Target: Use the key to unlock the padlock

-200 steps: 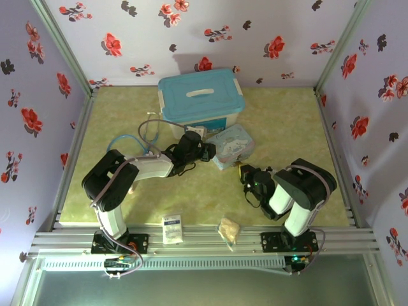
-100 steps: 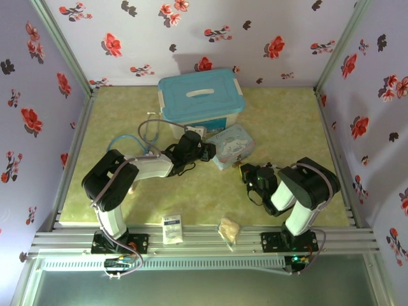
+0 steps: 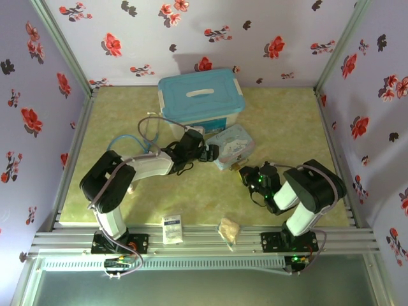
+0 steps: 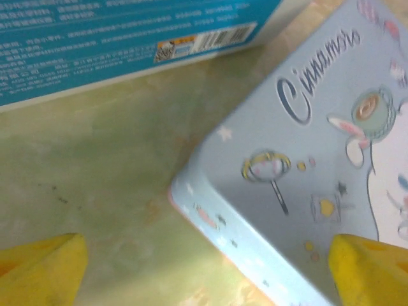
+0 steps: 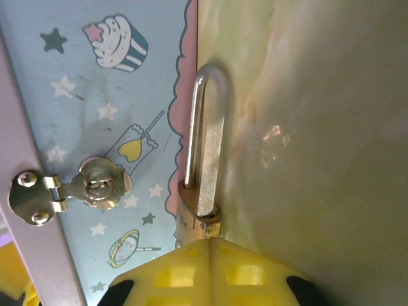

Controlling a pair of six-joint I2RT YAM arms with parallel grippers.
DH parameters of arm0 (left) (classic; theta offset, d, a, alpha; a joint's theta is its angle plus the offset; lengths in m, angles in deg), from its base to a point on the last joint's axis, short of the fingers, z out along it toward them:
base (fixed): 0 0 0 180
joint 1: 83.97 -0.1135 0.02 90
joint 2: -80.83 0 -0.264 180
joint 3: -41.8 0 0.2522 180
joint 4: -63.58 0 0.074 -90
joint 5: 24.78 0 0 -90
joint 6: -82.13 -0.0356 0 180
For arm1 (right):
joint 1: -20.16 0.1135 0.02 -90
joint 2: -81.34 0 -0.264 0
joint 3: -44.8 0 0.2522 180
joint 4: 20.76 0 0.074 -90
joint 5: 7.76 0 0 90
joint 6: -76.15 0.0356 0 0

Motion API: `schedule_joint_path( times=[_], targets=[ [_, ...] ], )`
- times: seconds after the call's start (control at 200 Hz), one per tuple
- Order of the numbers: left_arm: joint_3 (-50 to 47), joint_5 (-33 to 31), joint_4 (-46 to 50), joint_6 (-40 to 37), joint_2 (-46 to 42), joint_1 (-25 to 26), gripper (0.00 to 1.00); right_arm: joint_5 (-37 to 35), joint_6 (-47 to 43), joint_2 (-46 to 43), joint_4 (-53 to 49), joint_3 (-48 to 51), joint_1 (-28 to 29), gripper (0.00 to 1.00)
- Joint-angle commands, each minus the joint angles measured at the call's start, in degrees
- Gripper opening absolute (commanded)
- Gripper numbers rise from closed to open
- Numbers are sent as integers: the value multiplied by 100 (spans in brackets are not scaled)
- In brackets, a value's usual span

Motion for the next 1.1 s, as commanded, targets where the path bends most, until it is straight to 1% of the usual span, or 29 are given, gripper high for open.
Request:
schedule_joint_path(
  times=[0.0, 0.095, 0.21, 0.25, 0.32, 0.385, 0.47, 0.49, 0.56, 0.585, 0.635, 0.735, 0.785, 0.955, 1.095],
  targets=[
    [-56, -685, 505, -293, -309, 450, 100, 239, -846, -240, -2197, 62, -238, 2],
    [-83, -698, 383, -204, -183, 656, 100, 223, -1389, -889, -3578, -167, -325, 2],
    [137, -794, 430, -182, 292, 830, 100, -51, -1998, -1820, -5374, -512, -404, 2],
    [190, -855, 421, -169, 401, 884, 100, -83, -2158, -2057, -5728, -571, -476, 2],
    [345, -1155, 579, -152, 586, 943, 100, 45, -2450, -2327, -6193, -688, -653, 3],
    [413, -1373, 639, -94, 728, 930, 100, -12, -2680, -2588, -6462, -778, -698, 9],
    [460, -1376, 665, -76, 838, 867, 100, 35, -2949, -2716, -6800, -1090, -690, 16],
    [461, -1379, 681, -74, 848, 861, 100, -8, -2980, -2768, -6844, -1149, -652, 19],
    [488, -1529, 799, -77, 853, 835, 100, -236, -3022, -2936, -6959, -1317, -516, 39],
    [484, -1591, 835, -74, 846, 803, 100, -359, -3044, -2997, -6960, -1362, -457, 43],
    [418, -1612, 845, -16, 771, 707, 100, -635, -3036, -3043, -7010, -1506, -331, 49],
    [207, -1587, 773, 113, 526, 552, 100, -1215, -2822, -3013, -7066, -1776, -98, 52],
    [111, -1588, 757, 136, 344, 540, 100, -1395, -2741, -2896, -6975, -1875, 8, 55],
    [-245, -1589, 682, 183, -253, 471, 100, -1965, -2765, -2113, -6857, -2456, 554, 58],
    [-595, -1486, 548, 265, -738, 448, 100, -2519, -2946, -1486, -7329, -3126, 998, 60]
  ],
)
